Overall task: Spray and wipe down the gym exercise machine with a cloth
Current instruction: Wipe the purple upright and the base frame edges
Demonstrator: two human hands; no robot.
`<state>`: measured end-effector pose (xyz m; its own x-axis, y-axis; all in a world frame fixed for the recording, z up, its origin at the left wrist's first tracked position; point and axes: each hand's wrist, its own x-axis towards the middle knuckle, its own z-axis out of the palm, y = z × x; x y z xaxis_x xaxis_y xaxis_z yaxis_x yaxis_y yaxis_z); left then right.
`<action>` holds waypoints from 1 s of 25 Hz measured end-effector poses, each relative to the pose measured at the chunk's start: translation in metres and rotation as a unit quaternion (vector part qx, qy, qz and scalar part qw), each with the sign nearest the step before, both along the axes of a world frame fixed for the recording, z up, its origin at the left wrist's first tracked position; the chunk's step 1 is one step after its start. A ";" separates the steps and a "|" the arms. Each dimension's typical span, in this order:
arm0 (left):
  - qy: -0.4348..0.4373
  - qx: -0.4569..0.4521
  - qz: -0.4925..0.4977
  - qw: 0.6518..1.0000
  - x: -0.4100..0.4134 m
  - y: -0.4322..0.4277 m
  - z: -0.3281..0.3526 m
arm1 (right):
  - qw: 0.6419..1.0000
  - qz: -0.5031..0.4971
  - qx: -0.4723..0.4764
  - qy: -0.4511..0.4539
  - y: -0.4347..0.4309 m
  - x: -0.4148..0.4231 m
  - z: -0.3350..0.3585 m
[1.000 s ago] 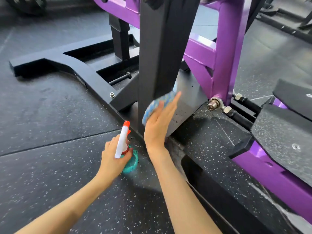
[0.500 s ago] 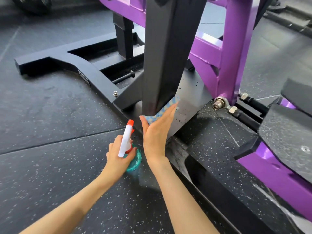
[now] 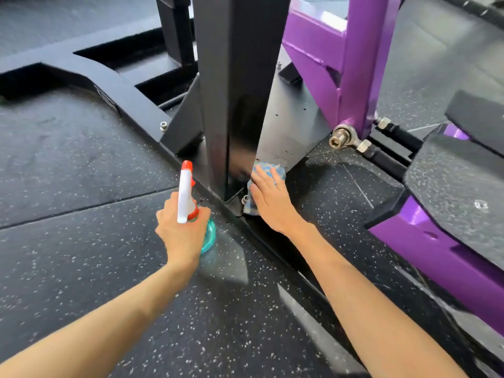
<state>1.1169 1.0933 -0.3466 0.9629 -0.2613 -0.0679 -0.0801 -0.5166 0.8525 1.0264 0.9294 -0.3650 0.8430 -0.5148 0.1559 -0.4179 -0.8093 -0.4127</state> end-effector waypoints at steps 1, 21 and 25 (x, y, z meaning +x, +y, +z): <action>-0.007 -0.006 0.025 1.000 -0.005 -0.004 0.001 | 0.997 0.051 -0.051 0.018 -0.010 -0.002 -0.015; -0.009 0.015 0.162 0.987 0.004 -0.021 0.010 | 0.981 0.169 -0.087 0.045 -0.105 0.044 -0.018; -0.023 0.024 0.175 0.984 0.004 -0.021 0.002 | 0.991 -0.019 -0.056 0.119 -0.096 0.092 0.006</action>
<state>1.1207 1.0723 -0.3442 0.9956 0.0901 -0.0273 0.0732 -0.5592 0.8258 1.1188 0.8332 -0.3586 0.8426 -0.5384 0.0127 -0.5245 -0.8257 -0.2075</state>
